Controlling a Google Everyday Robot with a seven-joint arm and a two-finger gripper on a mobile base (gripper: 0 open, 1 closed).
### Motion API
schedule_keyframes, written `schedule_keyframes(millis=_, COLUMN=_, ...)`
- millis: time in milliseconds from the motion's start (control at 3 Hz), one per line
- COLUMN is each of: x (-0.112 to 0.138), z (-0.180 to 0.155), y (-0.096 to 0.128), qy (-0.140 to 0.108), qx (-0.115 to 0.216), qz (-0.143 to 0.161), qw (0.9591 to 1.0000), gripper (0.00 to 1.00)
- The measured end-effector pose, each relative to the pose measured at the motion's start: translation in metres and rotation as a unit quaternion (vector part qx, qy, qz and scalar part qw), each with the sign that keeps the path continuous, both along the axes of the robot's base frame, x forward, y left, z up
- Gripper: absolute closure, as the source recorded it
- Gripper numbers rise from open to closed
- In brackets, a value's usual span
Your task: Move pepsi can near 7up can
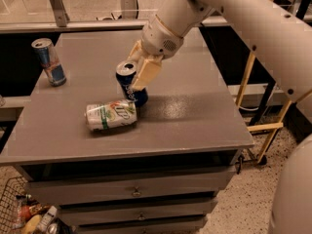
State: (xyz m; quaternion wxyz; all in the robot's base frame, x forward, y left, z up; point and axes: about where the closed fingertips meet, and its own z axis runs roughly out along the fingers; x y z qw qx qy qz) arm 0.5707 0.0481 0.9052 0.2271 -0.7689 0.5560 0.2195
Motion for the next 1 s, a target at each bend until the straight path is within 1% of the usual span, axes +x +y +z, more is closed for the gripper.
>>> schedule_keyframes(millis=667, x=0.0013, z=-0.0017, y=0.0046, qy=-0.001, qx=0.002, qz=0.001, qw=1.0000, gripper=0.13)
schedule_keyframes(millis=1000, x=0.0018, z=-0.0026, y=0.0068, qy=-0.001, qx=0.003, qz=0.001, qw=1.0000, gripper=0.00)
